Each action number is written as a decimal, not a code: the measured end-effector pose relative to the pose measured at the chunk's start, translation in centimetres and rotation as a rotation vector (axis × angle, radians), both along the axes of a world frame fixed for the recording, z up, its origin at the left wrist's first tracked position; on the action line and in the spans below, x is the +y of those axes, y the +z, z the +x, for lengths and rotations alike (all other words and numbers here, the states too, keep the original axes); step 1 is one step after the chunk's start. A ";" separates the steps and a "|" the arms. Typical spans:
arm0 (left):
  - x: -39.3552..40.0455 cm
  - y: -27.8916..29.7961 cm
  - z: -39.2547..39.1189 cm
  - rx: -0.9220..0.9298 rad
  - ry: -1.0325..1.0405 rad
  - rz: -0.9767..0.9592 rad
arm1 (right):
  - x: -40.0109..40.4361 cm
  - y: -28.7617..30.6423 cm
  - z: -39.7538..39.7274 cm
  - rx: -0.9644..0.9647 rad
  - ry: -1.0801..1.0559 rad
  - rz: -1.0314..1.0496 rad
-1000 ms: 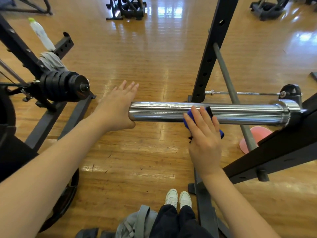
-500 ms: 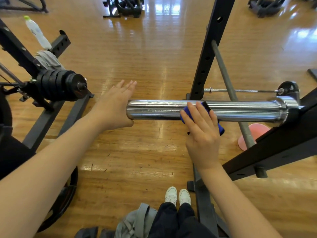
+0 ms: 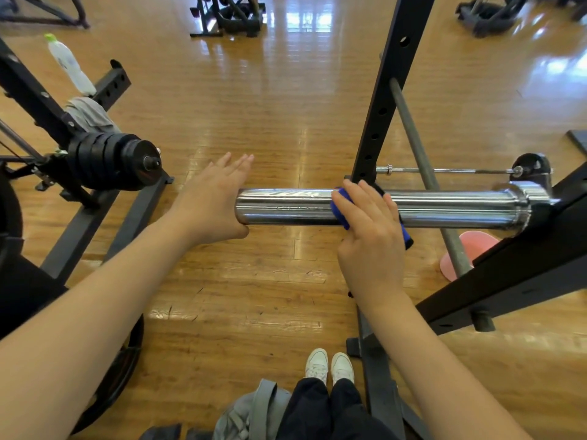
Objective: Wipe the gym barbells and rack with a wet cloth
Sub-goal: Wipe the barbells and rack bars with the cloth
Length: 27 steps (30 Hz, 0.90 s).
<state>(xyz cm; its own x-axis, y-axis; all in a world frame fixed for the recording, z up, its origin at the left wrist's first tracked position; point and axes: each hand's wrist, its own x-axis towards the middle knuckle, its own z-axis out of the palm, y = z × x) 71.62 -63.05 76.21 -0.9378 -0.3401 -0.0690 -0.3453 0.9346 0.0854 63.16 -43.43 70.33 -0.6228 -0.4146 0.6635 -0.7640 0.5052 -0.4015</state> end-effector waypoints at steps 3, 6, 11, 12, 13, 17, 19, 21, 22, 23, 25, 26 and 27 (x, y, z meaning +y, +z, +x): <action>0.0 0.0 0.0 0.004 0.001 -0.001 | -0.9 0.4 0.0 -0.069 -0.088 -0.040; -0.1 -0.1 -0.1 0.005 0.004 0.002 | -2.5 0.1 0.7 -0.036 -0.092 -0.013; -0.2 -0.4 -0.1 0.011 -0.005 0.004 | 0.6 -1.1 -0.6 0.086 0.109 0.030; -0.2 -0.4 -0.1 0.012 -0.007 0.006 | 1.8 -1.1 -1.2 0.071 0.094 0.014; -0.2 -0.4 -0.1 0.017 -0.008 0.005 | 2.5 -1.0 -1.7 0.041 0.059 -0.015; -0.4 -0.5 -0.2 0.028 -0.013 0.001 | 0.6 -0.1 -1.3 -0.041 -0.138 -0.103; -0.4 -0.6 -0.2 0.042 -0.010 0.001 | -1.3 -0.5 0.1 -0.010 -0.097 -0.078; -0.3 -0.6 -0.1 0.044 -0.008 0.002 | -1.8 -1.6 1.2 0.064 0.028 -0.003; -0.3 -0.6 -0.1 0.044 -0.007 0.004 | -1.4 -2.1 1.1 0.102 0.079 0.025; -0.3 -0.6 -0.1 0.045 -0.008 0.006 | -0.7 -2.5 0.7 0.135 0.106 0.036; -0.4 -0.6 -0.1 0.050 -0.013 0.014 | 0.9 -2.7 -0.4 0.172 0.089 0.020; -0.5 -0.7 -0.1 0.049 -0.017 0.013 | 1.4 -2.7 -0.8 0.170 0.064 0.000; -0.6 -0.8 -0.1 0.041 -0.019 0.006 | 1.6 -2.6 -1.0 0.157 0.040 -0.027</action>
